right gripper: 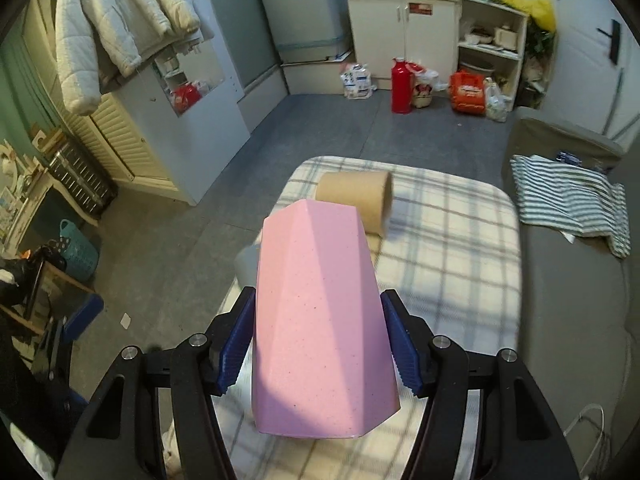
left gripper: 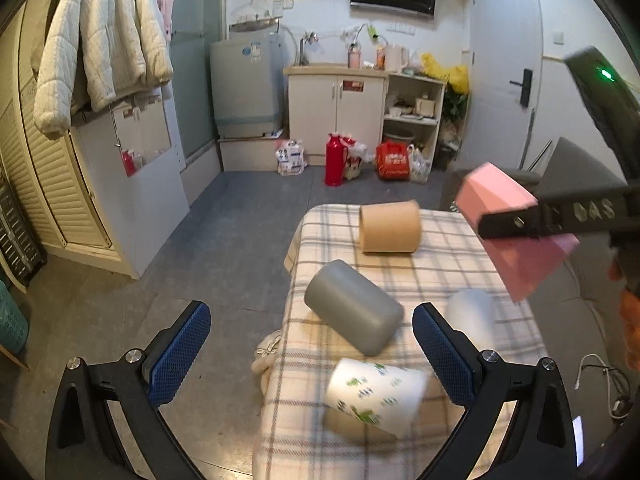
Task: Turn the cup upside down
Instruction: 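Close the right gripper on the pink hexagonal cup and lift it, then carry the pink cup with the right gripper and rotate it upright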
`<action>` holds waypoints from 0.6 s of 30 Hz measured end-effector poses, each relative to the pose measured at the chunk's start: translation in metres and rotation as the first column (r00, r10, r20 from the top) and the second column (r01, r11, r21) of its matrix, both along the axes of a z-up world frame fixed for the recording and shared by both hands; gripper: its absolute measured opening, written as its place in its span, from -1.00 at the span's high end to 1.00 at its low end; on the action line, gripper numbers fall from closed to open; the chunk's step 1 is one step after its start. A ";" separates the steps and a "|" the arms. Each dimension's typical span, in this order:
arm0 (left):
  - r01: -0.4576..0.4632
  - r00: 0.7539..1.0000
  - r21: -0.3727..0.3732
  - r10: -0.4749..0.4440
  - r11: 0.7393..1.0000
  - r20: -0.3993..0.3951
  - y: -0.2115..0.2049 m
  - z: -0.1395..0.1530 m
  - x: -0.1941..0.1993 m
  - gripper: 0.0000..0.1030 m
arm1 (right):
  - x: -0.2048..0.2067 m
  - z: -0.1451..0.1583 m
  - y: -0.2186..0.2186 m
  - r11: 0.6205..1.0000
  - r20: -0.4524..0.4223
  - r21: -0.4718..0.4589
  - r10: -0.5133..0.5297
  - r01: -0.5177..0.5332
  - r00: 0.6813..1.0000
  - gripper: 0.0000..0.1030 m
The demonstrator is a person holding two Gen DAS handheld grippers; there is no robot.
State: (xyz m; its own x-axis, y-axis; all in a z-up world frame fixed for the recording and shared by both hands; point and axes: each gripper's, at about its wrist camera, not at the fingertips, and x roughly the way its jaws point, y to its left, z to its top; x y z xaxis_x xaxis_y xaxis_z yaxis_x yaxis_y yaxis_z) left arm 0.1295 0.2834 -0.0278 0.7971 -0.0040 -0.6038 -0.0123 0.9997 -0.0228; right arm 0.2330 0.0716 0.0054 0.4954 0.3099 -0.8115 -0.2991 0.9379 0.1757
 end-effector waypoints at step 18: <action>0.070 0.997 0.014 -0.069 0.997 -0.018 -0.013 -0.024 -0.088 -1.00 | -0.148 -0.106 -0.030 0.991 -0.113 -0.018 -0.136 0.135 0.984 -0.21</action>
State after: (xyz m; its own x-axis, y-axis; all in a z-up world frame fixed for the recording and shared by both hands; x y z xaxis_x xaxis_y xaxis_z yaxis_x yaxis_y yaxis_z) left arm 0.0418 0.2707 -0.0513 0.7842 -0.0498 -0.6184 0.0569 0.9983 -0.0082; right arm 0.0853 0.0415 -0.1003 0.4363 0.2371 -0.8680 -0.1473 0.9705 0.1911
